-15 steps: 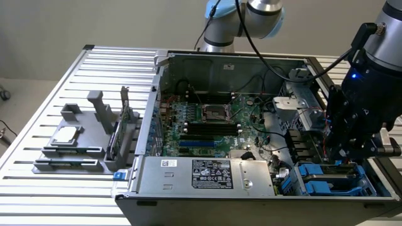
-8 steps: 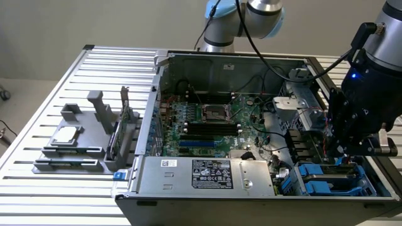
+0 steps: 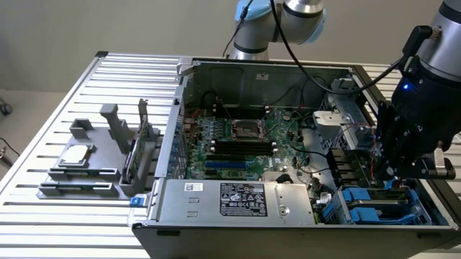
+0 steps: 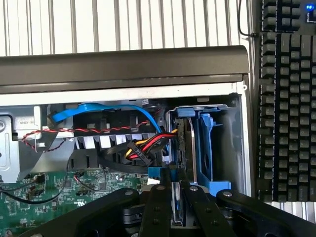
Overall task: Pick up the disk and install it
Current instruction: 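Insert the second disk wire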
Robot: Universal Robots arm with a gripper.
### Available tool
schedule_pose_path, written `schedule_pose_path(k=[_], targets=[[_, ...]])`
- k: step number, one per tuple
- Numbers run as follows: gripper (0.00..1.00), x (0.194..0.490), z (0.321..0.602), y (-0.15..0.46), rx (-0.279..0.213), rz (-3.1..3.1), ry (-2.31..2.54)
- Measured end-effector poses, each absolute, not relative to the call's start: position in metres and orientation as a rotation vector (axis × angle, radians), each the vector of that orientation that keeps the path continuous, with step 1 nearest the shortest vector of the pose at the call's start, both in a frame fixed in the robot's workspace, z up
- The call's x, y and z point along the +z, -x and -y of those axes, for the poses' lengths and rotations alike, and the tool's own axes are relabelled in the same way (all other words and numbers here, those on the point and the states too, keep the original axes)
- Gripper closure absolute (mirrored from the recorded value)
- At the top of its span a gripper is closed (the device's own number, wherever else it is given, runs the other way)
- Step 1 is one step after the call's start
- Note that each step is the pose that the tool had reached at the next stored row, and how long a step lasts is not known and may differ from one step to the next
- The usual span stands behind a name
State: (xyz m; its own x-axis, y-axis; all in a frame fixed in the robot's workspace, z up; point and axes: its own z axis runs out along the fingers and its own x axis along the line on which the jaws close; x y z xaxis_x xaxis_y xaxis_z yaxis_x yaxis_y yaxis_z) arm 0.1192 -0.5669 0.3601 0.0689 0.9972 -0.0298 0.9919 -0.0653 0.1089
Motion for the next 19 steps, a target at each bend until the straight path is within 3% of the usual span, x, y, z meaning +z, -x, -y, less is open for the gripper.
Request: schedule_pose_path(k=[5,19], targets=[[0.84,0.360,0.572,-0.119,0.092,-2.081,-2.228],[0.84,0.351,0.591,-0.119,0.211,-2.122,-2.284]])
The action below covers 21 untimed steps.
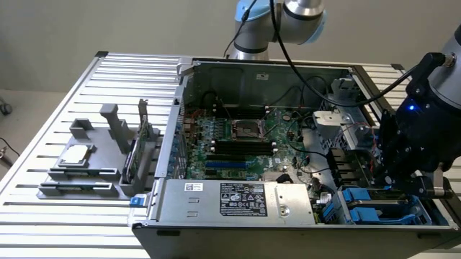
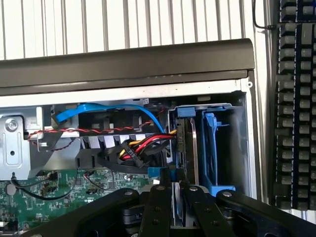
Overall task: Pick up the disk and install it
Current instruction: 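Insert the second disk wire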
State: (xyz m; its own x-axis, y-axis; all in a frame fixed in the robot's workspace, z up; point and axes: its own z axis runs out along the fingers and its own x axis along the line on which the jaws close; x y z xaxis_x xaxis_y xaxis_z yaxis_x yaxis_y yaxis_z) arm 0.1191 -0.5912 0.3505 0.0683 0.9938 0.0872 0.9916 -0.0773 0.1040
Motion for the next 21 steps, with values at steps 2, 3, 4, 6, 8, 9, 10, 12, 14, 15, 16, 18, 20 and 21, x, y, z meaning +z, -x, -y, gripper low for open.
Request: schedule_pose_path(k=[2,3,4,6,8,9,10,12,14,15,16,18,20,21], targets=[[0.84,0.3500,0.5916,-0.1189,0.223,-2.120,-2.280],[0.84,0.3499,0.5917,-0.1187,0.228,-2.119,-2.277],[0.84,0.3496,0.5918,-0.1184,0.234,-2.117,-2.275],[0.84,0.3488,0.5925,-0.1178,0.241,-2.116,-2.272],[0.84,0.3480,0.5931,-0.1174,0.244,-2.115,-2.270],[0.84,0.3478,0.5933,-0.1173,0.244,-2.114,-2.269],[0.84,0.3476,0.5934,-0.1171,0.245,-2.114,-2.269],[0.84,0.3467,0.5935,-0.1170,0.246,-2.114,-2.268],[0.84,0.3459,0.5937,-0.1171,0.247,-2.113,-2.268],[0.84,0.3457,0.5937,-0.1171,0.247,-2.113,-2.268],[0.84,0.3455,0.5937,-0.1171,0.247,-2.113,-2.268],[0.84,0.3451,0.5939,-0.1170,0.247,-2.113,-2.268],[0.84,0.3445,0.5939,-0.1171,0.247,-2.113,-2.268],[0.84,0.3442,0.5940,-0.1170,0.248,-2.113,-2.268]])
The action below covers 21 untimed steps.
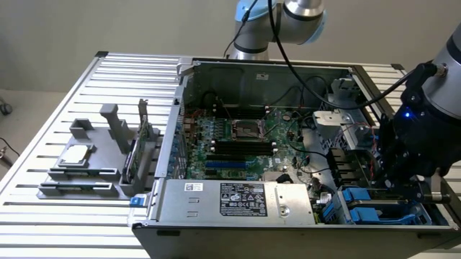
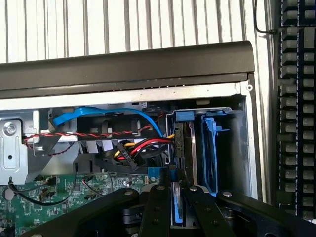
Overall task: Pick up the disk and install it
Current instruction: 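Insert the second disk wire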
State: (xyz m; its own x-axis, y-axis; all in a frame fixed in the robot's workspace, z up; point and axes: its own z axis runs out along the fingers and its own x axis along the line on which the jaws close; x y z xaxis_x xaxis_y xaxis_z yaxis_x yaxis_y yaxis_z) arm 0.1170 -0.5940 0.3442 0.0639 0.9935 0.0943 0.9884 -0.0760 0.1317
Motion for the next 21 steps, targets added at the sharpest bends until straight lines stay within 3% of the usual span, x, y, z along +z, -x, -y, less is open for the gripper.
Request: schedule_pose_path(k=[21], targets=[[0.84,0.3401,0.5979,-0.1190,0.248,-2.113,-2.267]])
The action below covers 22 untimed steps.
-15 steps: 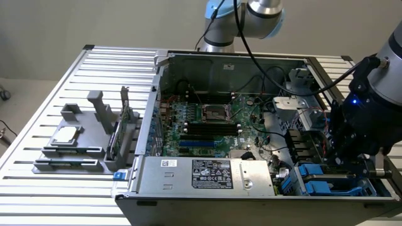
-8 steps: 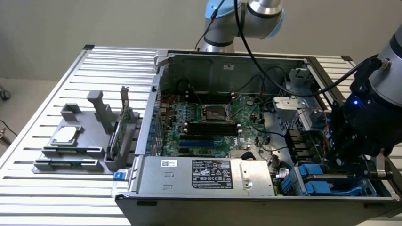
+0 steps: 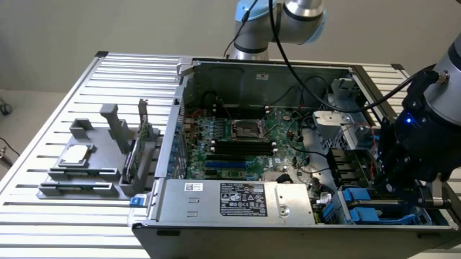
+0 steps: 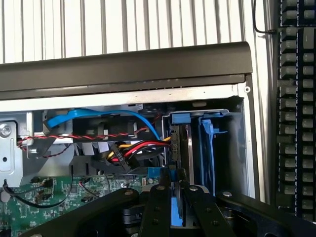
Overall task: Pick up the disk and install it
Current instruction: 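Insert the second disk wire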
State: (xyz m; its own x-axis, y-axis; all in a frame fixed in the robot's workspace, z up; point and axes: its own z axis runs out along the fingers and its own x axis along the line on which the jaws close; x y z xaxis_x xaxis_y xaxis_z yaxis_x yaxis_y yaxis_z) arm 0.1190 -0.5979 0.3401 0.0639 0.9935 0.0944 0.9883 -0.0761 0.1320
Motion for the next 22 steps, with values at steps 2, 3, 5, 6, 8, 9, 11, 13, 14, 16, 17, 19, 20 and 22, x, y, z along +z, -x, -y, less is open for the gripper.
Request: schedule_pose_path(k=[2,3,5,6,8,9,11,13,14,16,17,19,20,22], targets=[[0.84,0.3399,0.5981,-0.1190,0.248,-2.113,-2.267],[0.84,0.3397,0.5982,-0.1190,0.248,-2.113,-2.267],[0.84,0.3391,0.5983,-0.1190,0.248,-2.113,-2.267],[0.84,0.3388,0.5983,-0.1190,0.248,-2.114,-2.267],[0.84,0.3384,0.5984,-0.1190,0.248,-2.114,-2.267],[0.84,0.3381,0.5985,-0.1191,0.248,-2.114,-2.266],[0.84,0.3378,0.5985,-0.1193,0.248,-2.115,-2.266],[0.84,0.3375,0.5986,-0.1195,0.248,-2.115,-2.265],[0.84,0.3373,0.5986,-0.1196,0.248,-2.115,-2.265],[0.84,0.3368,0.5987,-0.1197,0.248,-2.116,-2.265],[0.84,0.3367,0.5987,-0.1198,0.248,-2.117,-2.264],[0.84,0.3361,0.5988,-0.1199,0.248,-2.118,-2.264],[0.84,0.3359,0.5988,-0.1199,0.249,-2.118,-2.264],[0.84,0.3354,0.5988,-0.1201,0.249,-2.119,-2.263]])
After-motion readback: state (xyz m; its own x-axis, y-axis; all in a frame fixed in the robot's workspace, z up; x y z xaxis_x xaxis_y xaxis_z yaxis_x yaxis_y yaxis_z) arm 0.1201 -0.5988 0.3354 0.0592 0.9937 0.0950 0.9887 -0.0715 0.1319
